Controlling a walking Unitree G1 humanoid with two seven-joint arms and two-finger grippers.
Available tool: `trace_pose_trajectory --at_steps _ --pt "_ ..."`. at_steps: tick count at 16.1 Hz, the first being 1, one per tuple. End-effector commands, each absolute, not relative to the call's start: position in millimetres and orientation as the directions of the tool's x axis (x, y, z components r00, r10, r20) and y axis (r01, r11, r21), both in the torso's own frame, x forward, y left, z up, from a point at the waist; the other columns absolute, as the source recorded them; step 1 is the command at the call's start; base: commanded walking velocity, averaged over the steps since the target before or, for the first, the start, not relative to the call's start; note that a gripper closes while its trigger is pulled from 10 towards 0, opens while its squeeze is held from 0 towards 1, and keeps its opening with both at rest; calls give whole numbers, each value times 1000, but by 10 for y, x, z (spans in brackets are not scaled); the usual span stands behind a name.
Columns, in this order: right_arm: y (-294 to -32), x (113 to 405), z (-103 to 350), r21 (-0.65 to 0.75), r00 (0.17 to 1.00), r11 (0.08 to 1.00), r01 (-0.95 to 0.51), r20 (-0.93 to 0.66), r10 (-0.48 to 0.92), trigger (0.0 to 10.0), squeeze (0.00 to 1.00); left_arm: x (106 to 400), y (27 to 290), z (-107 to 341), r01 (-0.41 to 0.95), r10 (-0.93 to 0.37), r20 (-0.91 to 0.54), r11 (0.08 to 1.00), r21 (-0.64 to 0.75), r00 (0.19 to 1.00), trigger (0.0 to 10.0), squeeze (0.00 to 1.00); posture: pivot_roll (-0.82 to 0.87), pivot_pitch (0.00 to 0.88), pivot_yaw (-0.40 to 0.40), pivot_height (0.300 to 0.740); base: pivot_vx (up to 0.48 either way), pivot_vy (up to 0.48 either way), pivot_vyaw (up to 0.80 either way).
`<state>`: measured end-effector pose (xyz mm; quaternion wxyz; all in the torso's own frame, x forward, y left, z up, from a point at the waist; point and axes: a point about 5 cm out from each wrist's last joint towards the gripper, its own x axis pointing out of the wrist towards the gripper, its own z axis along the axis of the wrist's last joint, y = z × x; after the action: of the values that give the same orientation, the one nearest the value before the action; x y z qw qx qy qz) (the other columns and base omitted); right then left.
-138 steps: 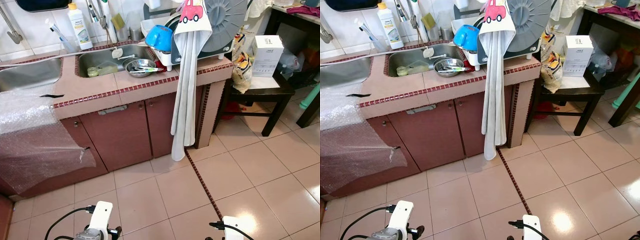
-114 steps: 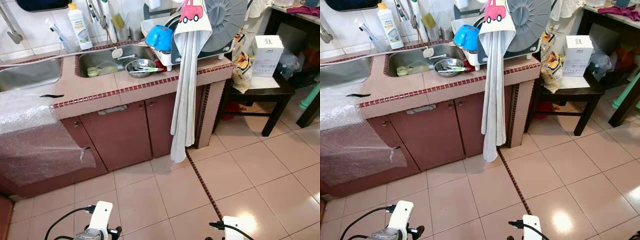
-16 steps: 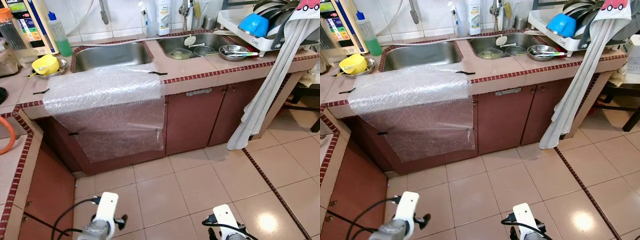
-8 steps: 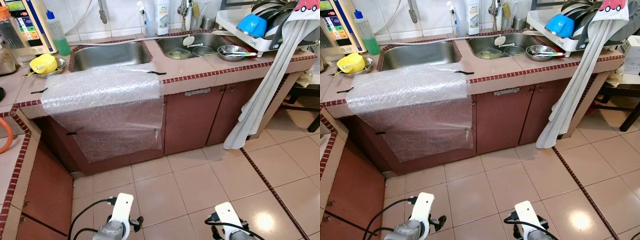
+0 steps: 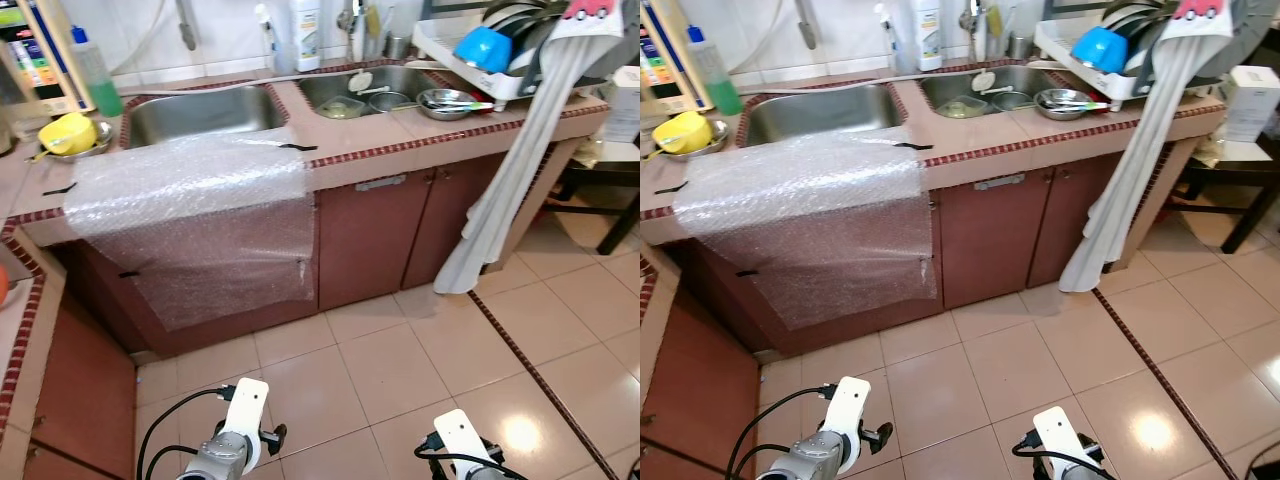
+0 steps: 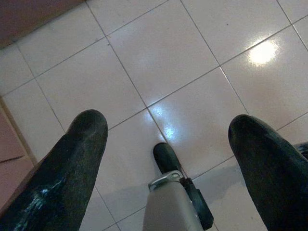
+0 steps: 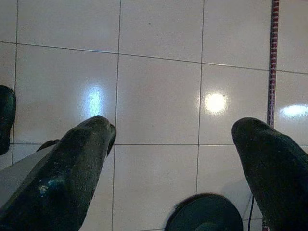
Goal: Kitchen organization
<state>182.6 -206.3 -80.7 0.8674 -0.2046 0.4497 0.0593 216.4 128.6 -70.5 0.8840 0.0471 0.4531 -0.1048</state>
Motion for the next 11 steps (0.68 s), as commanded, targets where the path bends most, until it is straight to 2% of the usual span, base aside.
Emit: trace_pose_trajectory --at_steps 1,2,4,7,8,10,11 --pt "-2106 1908 -757 -298 611 925 -237 -786 -97 10000 0 2140 1292 -721 226 -132 -820 974 -3 556 10000 0 -144 0 53 740 0 0 0" --pt "-2121 1924 -747 -292 613 932 -214 -783 -105 10000 0 2140 1288 -721 230 -135 -820 973 -4 557 10000 0 -144 0 53 740 0 0 0" --pt "-2140 2012 -698 -267 633 957 -116 -762 -136 10000 0 2160 1302 -708 286 -159 -818 958 6 552 10000 0 -157 0 104 740 0 0 0" --pt "-2108 2021 -700 -256 636 961 -104 -760 -134 10000 0 2185 1412 -695 305 -123 -819 950 66 560 10000 0 -151 0 105 740 0 0 0" --pt "-2109 2006 -708 -273 629 947 -171 -770 -108 10000 0 2190 1448 -692 259 -97 -815 964 67 572 10000 0 -121 0 38 740 0 0 0" --pt "-2164 2054 -668 -298 634 923 -242 -769 -82 10000 0 2188 1431 -694 178 -85 -808 984 25 583 10000 0 -111 0 1 740 0 0 0" --pt "-2206 2082 -643 -319 635 907 -275 -768 -78 10000 0 2170 1404 -705 162 -87 -809 987 11 581 10000 0 -107 0 -43 740 0 0 0"
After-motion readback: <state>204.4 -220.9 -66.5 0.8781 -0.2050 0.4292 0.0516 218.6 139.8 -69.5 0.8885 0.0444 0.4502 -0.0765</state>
